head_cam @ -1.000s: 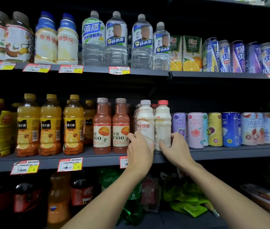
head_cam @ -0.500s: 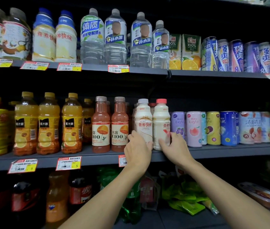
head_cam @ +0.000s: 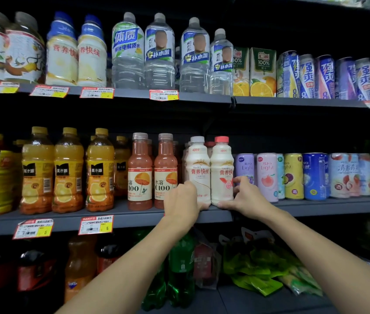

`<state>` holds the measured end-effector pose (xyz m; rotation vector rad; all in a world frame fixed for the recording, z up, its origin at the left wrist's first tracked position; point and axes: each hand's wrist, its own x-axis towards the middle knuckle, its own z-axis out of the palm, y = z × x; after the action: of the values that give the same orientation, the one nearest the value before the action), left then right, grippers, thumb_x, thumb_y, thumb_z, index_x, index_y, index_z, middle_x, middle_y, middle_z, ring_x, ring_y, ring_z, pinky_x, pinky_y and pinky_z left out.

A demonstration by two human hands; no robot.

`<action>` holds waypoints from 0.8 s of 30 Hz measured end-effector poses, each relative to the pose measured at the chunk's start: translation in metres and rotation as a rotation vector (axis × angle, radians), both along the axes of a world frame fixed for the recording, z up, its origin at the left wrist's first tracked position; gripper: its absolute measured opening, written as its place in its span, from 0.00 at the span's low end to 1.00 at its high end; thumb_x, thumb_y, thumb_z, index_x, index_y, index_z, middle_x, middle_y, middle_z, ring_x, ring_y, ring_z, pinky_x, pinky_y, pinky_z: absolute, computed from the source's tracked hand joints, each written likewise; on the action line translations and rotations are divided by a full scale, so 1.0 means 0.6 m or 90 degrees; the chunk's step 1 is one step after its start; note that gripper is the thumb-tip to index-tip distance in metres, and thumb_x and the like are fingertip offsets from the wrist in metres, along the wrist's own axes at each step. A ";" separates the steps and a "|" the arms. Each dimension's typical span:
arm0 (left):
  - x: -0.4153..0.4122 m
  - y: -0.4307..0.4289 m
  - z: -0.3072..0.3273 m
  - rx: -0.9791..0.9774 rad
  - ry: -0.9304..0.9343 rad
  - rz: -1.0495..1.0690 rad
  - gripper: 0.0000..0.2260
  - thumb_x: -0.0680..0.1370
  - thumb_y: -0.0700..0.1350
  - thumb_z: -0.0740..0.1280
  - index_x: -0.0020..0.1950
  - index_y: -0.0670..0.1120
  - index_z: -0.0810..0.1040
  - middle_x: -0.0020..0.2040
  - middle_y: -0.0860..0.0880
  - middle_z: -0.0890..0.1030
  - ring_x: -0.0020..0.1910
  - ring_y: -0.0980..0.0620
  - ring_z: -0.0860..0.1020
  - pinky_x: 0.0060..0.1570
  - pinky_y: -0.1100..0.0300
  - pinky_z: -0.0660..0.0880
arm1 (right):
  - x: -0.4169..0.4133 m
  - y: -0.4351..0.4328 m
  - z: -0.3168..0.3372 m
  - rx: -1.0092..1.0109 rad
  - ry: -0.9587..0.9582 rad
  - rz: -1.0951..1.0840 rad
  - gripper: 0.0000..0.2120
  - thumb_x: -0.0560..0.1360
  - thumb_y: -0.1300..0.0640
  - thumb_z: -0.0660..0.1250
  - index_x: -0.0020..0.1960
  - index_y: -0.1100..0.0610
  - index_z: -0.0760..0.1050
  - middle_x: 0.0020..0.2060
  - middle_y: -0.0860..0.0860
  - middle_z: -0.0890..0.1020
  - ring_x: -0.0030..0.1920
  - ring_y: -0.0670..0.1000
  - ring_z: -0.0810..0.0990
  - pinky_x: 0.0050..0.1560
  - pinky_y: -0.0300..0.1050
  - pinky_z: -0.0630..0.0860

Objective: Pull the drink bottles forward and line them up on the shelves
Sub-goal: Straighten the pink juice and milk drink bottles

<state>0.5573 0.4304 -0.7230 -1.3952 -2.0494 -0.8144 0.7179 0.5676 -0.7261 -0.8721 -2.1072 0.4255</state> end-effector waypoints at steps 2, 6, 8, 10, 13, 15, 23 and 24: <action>-0.002 0.001 0.005 -0.012 0.015 -0.006 0.27 0.69 0.61 0.77 0.51 0.45 0.70 0.50 0.45 0.81 0.47 0.44 0.81 0.37 0.56 0.68 | -0.001 0.006 0.007 0.023 -0.036 0.005 0.41 0.59 0.44 0.85 0.61 0.49 0.64 0.46 0.37 0.79 0.44 0.33 0.77 0.39 0.25 0.72; -0.002 0.002 0.007 -0.003 -0.006 -0.022 0.28 0.68 0.60 0.77 0.51 0.44 0.67 0.49 0.45 0.81 0.48 0.44 0.81 0.37 0.56 0.68 | -0.002 0.011 0.011 0.060 -0.077 0.009 0.41 0.61 0.41 0.83 0.67 0.54 0.70 0.58 0.45 0.82 0.56 0.46 0.81 0.55 0.40 0.76; -0.001 0.003 0.003 0.010 -0.018 -0.025 0.27 0.69 0.60 0.77 0.48 0.45 0.64 0.49 0.45 0.81 0.46 0.44 0.80 0.37 0.57 0.66 | 0.000 0.010 0.010 0.057 -0.069 0.016 0.43 0.60 0.40 0.83 0.67 0.53 0.70 0.56 0.44 0.83 0.53 0.42 0.81 0.49 0.34 0.75; 0.000 0.006 0.000 0.021 -0.022 -0.024 0.26 0.69 0.59 0.76 0.47 0.46 0.63 0.48 0.45 0.81 0.46 0.45 0.80 0.37 0.57 0.66 | 0.002 0.006 0.009 0.067 -0.063 0.012 0.44 0.60 0.37 0.82 0.67 0.53 0.69 0.51 0.40 0.82 0.48 0.37 0.79 0.41 0.28 0.72; -0.001 0.009 -0.001 0.025 -0.031 -0.030 0.27 0.69 0.59 0.77 0.47 0.46 0.63 0.48 0.45 0.80 0.46 0.45 0.80 0.37 0.58 0.65 | 0.002 0.002 0.006 0.079 -0.051 0.005 0.48 0.59 0.35 0.81 0.71 0.54 0.67 0.44 0.37 0.77 0.43 0.34 0.76 0.37 0.23 0.69; -0.002 0.009 -0.001 0.024 -0.033 -0.032 0.27 0.69 0.59 0.77 0.47 0.46 0.63 0.48 0.45 0.80 0.46 0.45 0.80 0.37 0.57 0.66 | 0.003 0.004 0.005 0.076 -0.056 0.001 0.49 0.59 0.34 0.81 0.72 0.54 0.66 0.44 0.38 0.78 0.43 0.36 0.76 0.37 0.24 0.69; -0.003 0.007 0.002 0.012 -0.047 -0.050 0.27 0.69 0.59 0.77 0.49 0.45 0.64 0.49 0.44 0.80 0.47 0.44 0.79 0.38 0.57 0.67 | 0.002 0.014 0.000 0.074 -0.057 0.004 0.50 0.59 0.33 0.80 0.72 0.54 0.65 0.43 0.39 0.79 0.41 0.36 0.77 0.36 0.23 0.70; -0.004 0.007 0.002 0.010 -0.047 -0.050 0.27 0.70 0.59 0.77 0.49 0.45 0.64 0.49 0.44 0.80 0.47 0.44 0.79 0.38 0.57 0.67 | 0.002 0.016 0.001 0.072 -0.059 0.006 0.49 0.59 0.33 0.80 0.71 0.53 0.66 0.43 0.38 0.79 0.40 0.35 0.78 0.36 0.23 0.69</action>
<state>0.5550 0.4345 -0.7217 -1.4660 -2.0493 -0.9256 0.7189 0.5769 -0.7257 -0.8294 -2.1979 0.2723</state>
